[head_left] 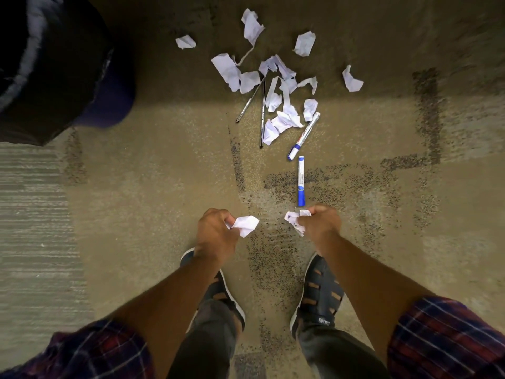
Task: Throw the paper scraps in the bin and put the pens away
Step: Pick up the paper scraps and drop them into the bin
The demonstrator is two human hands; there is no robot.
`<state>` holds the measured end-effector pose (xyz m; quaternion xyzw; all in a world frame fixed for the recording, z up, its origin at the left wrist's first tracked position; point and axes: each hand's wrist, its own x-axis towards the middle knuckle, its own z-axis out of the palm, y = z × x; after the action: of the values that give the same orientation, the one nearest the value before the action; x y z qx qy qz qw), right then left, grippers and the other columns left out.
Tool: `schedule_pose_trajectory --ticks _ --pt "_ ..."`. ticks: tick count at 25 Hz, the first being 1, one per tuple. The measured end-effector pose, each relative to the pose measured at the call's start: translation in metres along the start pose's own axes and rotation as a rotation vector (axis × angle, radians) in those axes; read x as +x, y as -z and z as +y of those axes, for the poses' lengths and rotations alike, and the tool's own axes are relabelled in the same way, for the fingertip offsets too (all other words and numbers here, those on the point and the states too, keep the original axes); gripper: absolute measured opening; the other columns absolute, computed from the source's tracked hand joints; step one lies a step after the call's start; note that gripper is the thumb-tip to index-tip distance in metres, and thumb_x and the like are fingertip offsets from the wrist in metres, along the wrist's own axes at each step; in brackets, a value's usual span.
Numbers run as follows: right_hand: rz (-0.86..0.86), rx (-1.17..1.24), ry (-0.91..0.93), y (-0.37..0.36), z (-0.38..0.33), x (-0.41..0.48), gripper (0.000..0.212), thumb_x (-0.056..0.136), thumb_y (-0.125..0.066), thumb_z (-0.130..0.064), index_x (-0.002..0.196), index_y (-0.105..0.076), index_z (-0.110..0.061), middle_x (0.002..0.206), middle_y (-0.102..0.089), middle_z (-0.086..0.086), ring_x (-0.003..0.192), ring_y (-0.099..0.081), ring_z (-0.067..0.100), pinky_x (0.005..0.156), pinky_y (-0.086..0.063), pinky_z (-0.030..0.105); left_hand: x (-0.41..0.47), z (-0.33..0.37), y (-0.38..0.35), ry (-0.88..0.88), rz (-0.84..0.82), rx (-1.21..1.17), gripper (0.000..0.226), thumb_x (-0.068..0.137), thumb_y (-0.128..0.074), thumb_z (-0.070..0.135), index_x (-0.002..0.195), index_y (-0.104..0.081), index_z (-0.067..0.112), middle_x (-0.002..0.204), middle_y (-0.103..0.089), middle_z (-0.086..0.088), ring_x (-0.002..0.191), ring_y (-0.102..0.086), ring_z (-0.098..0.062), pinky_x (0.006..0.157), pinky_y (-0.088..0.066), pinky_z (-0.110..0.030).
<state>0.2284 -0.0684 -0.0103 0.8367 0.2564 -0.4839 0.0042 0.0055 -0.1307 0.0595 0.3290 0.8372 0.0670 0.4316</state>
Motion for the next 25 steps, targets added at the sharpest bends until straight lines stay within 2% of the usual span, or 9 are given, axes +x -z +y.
schedule_pose_trajectory --ticks 2,5,8,12,15,17,19,23,25 --pt "-0.085 0.177 -0.046 0.023 -0.011 -0.021 0.026 0.068 -0.090 0.005 0.083 -0.072 -0.008 0.084 -0.079 0.011 0.059 -0.068 0.016 0.049 -0.050 0.022 -0.010 0.011 0.010 0.048 0.008 -0.049 0.018 0.083 -0.077 -0.002 0.078 -0.067 0.011 0.094 -0.063 -0.007 0.079 -0.062 -0.020 0.066 -0.046 -0.022" --pt "-0.250 0.395 -0.014 0.056 -0.040 -0.061 0.027 0.072 -0.087 0.009 0.074 -0.064 -0.005 0.086 -0.074 0.022 0.076 -0.071 0.032 0.062 -0.057 0.039 -0.027 0.038 0.031 0.173 0.033 -0.162 0.016 0.083 -0.079 0.003 0.074 -0.069 0.012 0.075 -0.063 -0.005 0.063 -0.054 -0.019 0.056 -0.040 -0.021" --pt "-0.369 0.533 0.028 0.077 -0.086 -0.103 0.028 0.080 -0.078 0.013 0.074 -0.058 -0.006 0.088 -0.065 0.023 0.074 -0.067 0.031 0.058 -0.057 0.032 -0.043 0.072 0.062 0.253 0.078 -0.366 0.016 0.078 -0.082 0.002 0.070 -0.072 0.011 0.067 -0.061 -0.008 0.062 -0.051 -0.023 0.061 -0.041 -0.028" --pt "-0.502 0.603 0.041 0.078 -0.167 -0.166 0.024 0.083 -0.076 0.011 0.076 -0.061 -0.006 0.082 -0.067 0.018 0.076 -0.068 0.028 0.059 -0.059 0.029 -0.051 0.102 0.124 0.282 0.202 -0.624 0.021 0.073 -0.091 0.009 0.066 -0.071 0.012 0.063 -0.059 0.003 0.059 -0.050 -0.014 0.058 -0.041 -0.025" --pt "-0.556 0.589 0.138 0.048 -0.230 -0.210 0.021 0.082 -0.077 0.012 0.079 -0.063 -0.003 0.072 -0.066 0.012 0.067 -0.068 0.020 0.061 -0.060 0.025 -0.033 0.109 0.178 0.319 0.321 -0.781 0.026 0.073 -0.091 0.011 0.061 -0.069 0.017 0.054 -0.056 0.013 0.051 -0.047 -0.009 0.046 -0.039 -0.020" --pt "-0.596 0.601 0.190 0.021 -0.271 -0.241 0.020 0.082 -0.078 0.011 0.080 -0.064 -0.003 0.067 -0.066 0.010 0.061 -0.066 0.018 0.059 -0.060 0.025 -0.017 0.108 0.218 0.329 0.394 -0.872 0.027 0.074 -0.089 0.009 0.061 -0.068 0.019 0.054 -0.058 0.011 0.052 -0.048 -0.011 0.049 -0.039 -0.023" --pt "-0.606 0.589 0.231 -0.011 -0.307 -0.271 0.017 0.082 -0.078 0.011 0.084 -0.066 -0.001 0.068 -0.066 0.010 0.059 -0.065 0.018 0.057 -0.059 0.025 -0.001 0.100 0.257 0.325 0.433 -0.917 0.025 0.076 -0.088 0.009 0.065 -0.067 0.016 0.062 -0.060 0.001 0.057 -0.049 -0.015 0.056 -0.040 -0.026" --pt "-0.598 0.567 0.279 -0.078 -0.364 -0.316 0.017 0.080 -0.078 0.012 0.084 -0.067 0.000 0.062 -0.066 0.007 0.053 -0.062 0.015 0.054 -0.057 0.025 0.031 0.081 0.332 0.336 0.497 -0.978 0.018 0.077 -0.083 0.003 0.071 -0.068 0.011 0.060 -0.060 -0.001 0.056 -0.051 -0.014 0.048 -0.043 -0.022" --pt "-0.558 0.532 0.297 -0.112 -0.388 -0.329 0.018 0.079 -0.080 0.010 0.080 -0.068 -0.002 0.060 -0.068 0.004 0.054 -0.063 0.014 0.055 -0.057 0.025 0.052 0.072 0.366 0.360 0.521 -1.014 0.023 0.079 -0.078 -0.001 0.067 -0.064 0.013 0.061 -0.060 -0.001 0.061 -0.057 -0.017 0.058 -0.051 -0.026"
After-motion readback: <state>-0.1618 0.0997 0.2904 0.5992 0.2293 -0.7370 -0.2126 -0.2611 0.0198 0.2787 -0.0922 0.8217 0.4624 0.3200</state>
